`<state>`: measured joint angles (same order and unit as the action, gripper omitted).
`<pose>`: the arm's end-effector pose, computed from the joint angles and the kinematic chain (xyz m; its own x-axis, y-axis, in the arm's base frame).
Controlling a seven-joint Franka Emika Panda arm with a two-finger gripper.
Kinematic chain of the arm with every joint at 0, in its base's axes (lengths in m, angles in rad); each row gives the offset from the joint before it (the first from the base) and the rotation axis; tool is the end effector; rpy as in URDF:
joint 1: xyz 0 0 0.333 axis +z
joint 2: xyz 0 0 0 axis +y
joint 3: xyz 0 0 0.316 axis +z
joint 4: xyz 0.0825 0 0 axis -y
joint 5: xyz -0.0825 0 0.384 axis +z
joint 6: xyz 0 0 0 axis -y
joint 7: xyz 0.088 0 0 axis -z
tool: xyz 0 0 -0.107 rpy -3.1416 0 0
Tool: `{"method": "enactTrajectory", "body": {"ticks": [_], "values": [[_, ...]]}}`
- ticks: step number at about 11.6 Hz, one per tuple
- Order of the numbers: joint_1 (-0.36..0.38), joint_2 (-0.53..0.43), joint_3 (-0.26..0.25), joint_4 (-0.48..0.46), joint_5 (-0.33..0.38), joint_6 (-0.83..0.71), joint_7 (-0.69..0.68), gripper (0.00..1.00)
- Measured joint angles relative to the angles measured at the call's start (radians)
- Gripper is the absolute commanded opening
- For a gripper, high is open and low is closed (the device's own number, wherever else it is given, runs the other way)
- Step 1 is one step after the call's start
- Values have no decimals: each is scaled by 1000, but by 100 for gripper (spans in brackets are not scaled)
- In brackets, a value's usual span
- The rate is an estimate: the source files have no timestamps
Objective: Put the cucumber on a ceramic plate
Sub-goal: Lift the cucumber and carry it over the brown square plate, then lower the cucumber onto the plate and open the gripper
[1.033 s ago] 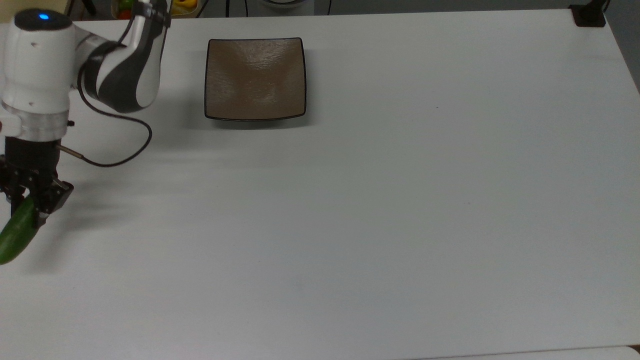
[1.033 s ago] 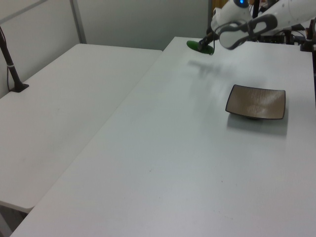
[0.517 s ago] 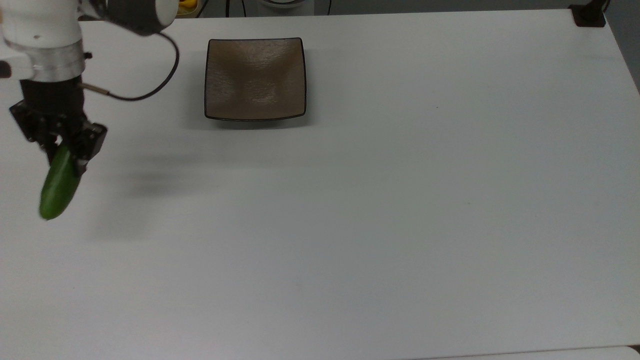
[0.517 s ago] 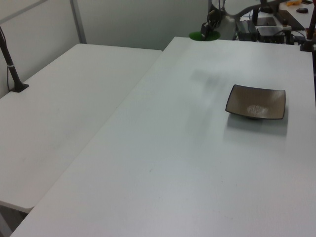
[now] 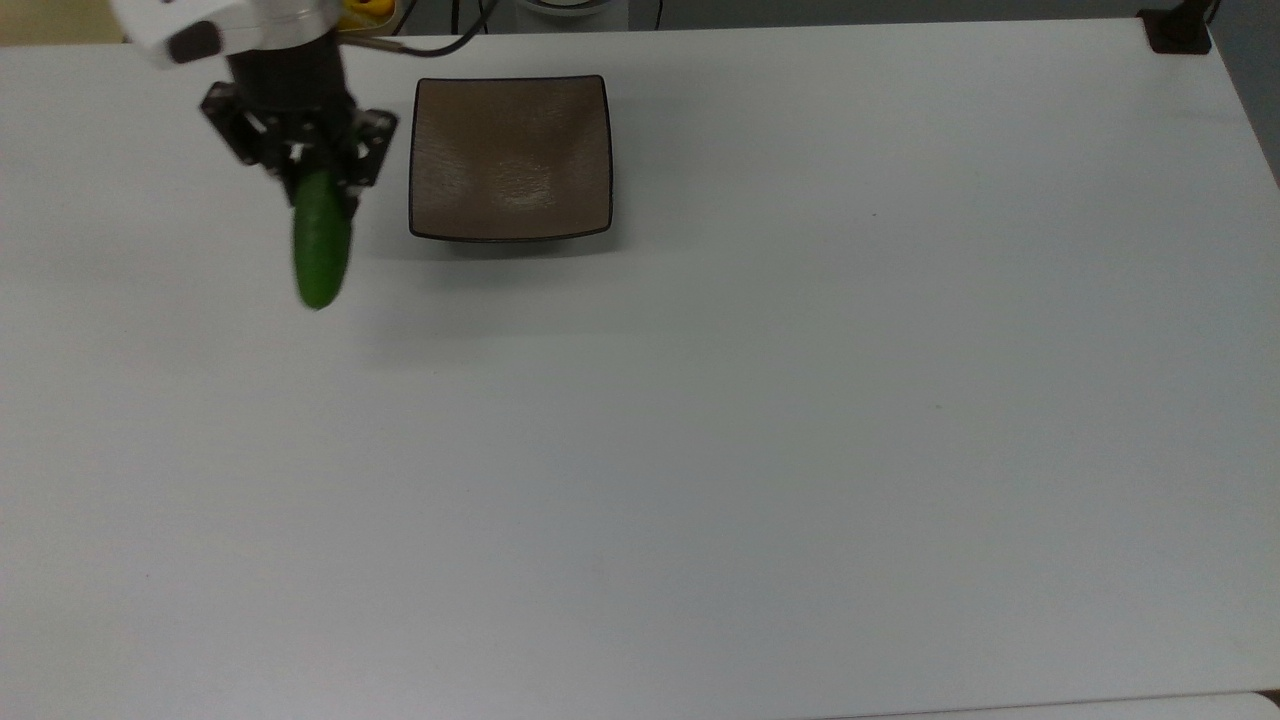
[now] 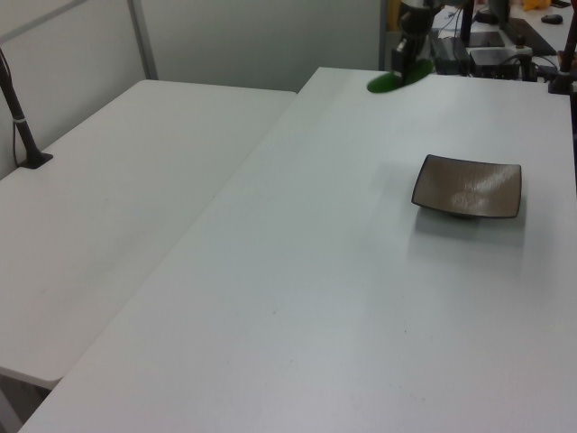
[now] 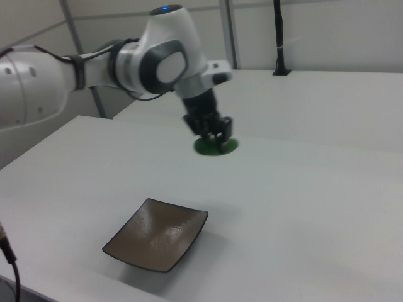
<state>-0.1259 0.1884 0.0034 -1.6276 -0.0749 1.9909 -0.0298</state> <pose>0.6327 -0.0827 0.5249 0.9835 -0.0606 0.1707 -0.0746 -0.9942 0.0771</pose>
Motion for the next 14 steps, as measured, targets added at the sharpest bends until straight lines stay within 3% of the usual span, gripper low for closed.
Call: {"method": "enactTrajectory", "body": {"ticks": [5,9,11,12,14], "values": [[83,-205,14,-308,35,-109,-1,3],[102,-226,22,-464,69,-108,-7,4],[108,-226,28,-524,69,-76,-9,10],[110,-225,35,-544,69,-70,-9,16],[114,-225,40,-569,69,-69,-9,50]]}}
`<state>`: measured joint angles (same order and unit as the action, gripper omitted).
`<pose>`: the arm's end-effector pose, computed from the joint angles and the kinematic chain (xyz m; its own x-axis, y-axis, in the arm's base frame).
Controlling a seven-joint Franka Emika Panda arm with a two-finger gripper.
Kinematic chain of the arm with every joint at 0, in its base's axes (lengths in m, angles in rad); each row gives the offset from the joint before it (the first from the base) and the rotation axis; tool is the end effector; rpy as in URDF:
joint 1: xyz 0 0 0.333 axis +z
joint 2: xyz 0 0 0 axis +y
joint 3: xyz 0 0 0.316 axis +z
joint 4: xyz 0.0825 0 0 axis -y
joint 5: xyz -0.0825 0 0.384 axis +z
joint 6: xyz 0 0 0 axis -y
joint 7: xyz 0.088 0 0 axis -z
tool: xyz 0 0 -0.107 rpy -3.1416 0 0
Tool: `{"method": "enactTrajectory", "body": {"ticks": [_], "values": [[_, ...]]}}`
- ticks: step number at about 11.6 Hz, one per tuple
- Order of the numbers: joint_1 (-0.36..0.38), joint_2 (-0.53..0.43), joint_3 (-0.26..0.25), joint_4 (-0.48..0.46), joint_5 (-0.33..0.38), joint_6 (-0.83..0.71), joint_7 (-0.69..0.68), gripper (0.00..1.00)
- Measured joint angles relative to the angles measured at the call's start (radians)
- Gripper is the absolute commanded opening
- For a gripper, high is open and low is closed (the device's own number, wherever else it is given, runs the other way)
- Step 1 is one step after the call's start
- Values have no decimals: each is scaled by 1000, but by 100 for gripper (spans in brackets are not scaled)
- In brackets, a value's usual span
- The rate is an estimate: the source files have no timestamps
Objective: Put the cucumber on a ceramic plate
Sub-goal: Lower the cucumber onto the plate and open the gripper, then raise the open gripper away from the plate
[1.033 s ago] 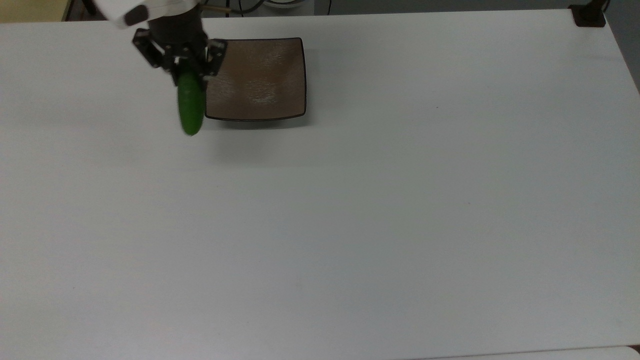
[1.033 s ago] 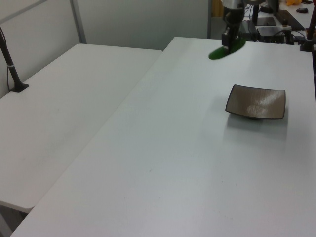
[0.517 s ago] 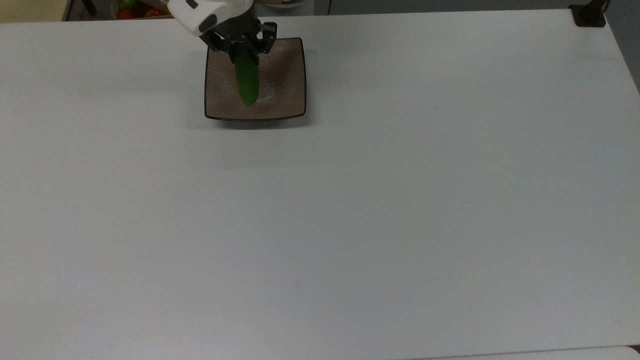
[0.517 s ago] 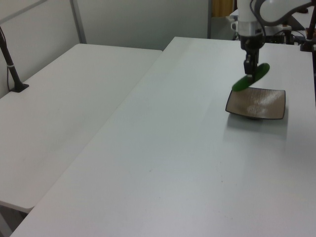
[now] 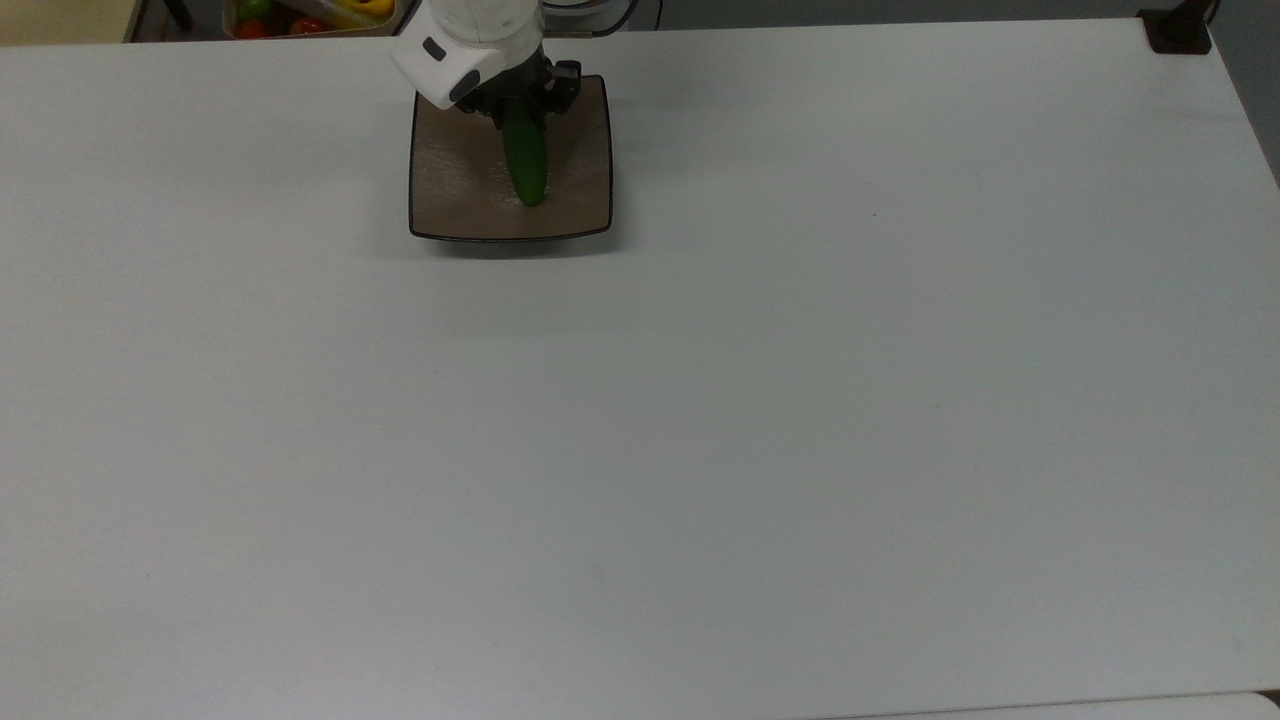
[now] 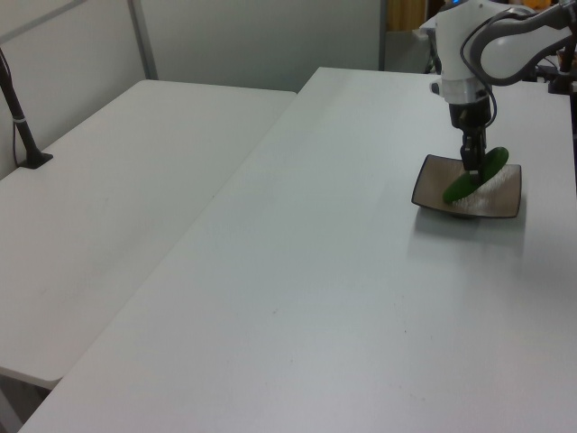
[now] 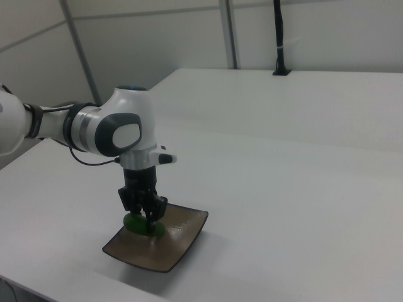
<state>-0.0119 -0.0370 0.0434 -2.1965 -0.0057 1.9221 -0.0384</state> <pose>0.4961 0.0153 0.3825 0.9694 0.0705 -0.2353 0.0719 -0.9974 -0.0027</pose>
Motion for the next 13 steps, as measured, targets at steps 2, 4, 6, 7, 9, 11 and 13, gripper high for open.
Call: {"method": "enactTrajectory", "body": {"ticks": [2,4,6,7,9,11,13], "values": [[0,-2,0,-4,0,0,0,71],[0,-1,0,-13,0,-3,0,87],[0,-2,0,-13,0,-5,0,100],[0,-3,3,-7,0,-5,0,100],[0,-9,20,64,1,-52,0,100],[0,-20,26,197,39,-112,12,100],[0,-29,26,342,51,-168,72,100]]}}
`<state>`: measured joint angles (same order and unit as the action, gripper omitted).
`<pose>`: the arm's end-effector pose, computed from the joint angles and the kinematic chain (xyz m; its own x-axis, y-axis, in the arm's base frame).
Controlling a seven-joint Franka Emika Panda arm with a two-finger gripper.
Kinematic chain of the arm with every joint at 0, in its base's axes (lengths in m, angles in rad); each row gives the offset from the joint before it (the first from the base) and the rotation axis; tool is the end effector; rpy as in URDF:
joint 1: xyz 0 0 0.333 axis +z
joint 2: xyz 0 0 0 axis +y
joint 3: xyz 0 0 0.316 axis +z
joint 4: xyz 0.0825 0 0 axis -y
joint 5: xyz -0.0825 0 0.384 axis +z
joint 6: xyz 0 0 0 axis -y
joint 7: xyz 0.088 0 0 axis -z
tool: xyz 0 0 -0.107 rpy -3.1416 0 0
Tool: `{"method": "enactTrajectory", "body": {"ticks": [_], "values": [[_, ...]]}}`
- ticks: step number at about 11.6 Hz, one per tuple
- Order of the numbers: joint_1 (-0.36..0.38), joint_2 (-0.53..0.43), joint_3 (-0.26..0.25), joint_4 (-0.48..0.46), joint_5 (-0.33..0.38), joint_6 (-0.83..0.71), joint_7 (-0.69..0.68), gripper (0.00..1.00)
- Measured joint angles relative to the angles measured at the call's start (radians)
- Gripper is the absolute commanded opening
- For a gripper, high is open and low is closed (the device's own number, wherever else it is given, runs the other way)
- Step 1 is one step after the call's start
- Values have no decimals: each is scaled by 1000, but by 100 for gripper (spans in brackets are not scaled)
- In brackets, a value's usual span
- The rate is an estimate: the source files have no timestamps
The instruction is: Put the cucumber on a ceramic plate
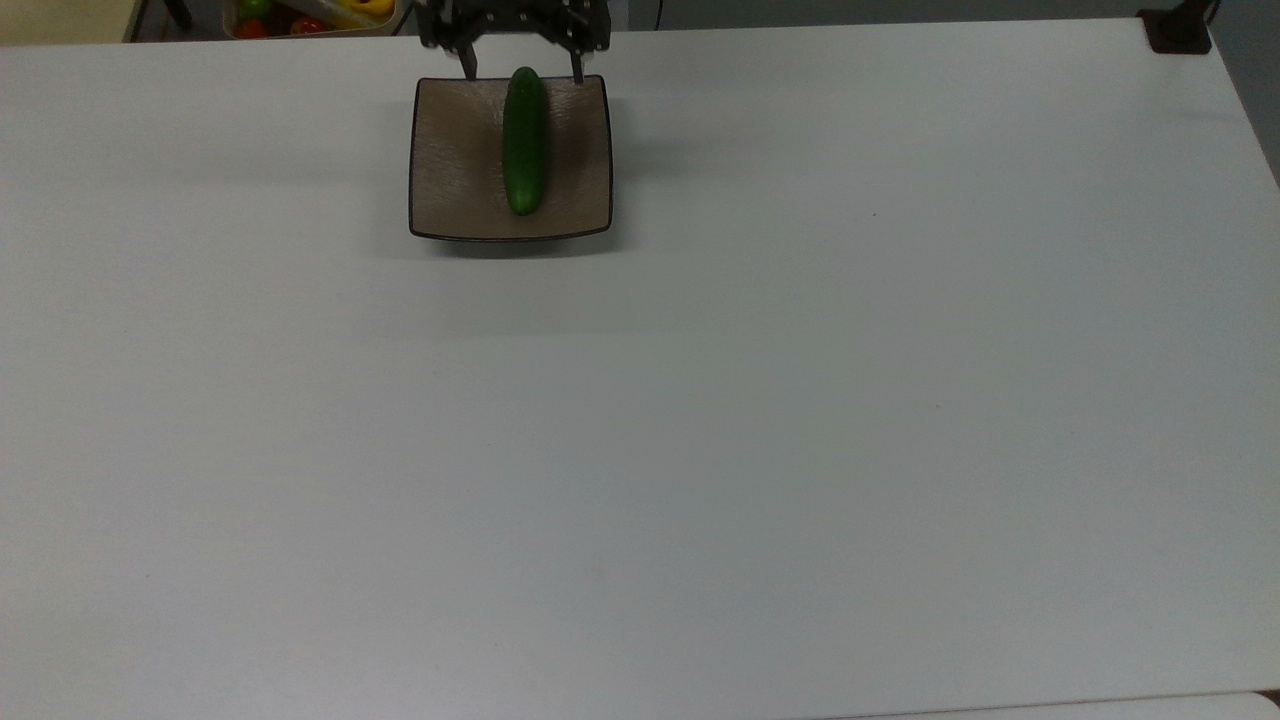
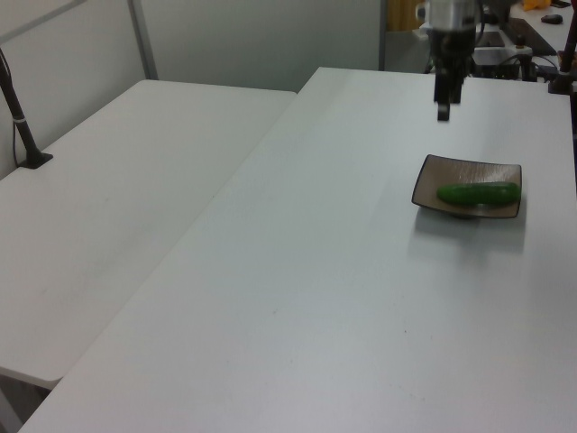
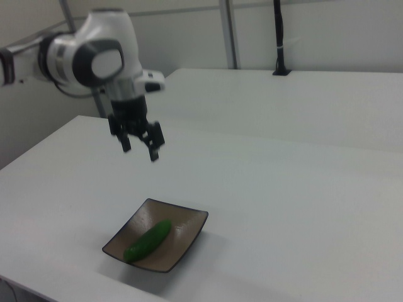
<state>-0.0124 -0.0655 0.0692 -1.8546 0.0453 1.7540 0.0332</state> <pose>0.5375 0.0355 0.5411 0.9992 0.0150 -0.0367 0.0136 -0.9992 -0.0385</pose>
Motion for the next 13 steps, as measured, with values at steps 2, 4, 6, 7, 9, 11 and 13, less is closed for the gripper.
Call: {"method": "enactTrajectory", "body": {"ticks": [2,4,6,7,9,11,13], "values": [[1,-4,1,140,9,-71,59,100],[1,-5,3,211,31,-98,107,100],[1,-3,4,228,31,-103,111,100],[1,3,6,228,31,-88,90,100],[1,22,7,228,31,-47,-11,100],[1,35,7,228,31,-41,-72,100],[0,37,7,228,31,-41,-84,100]]}}
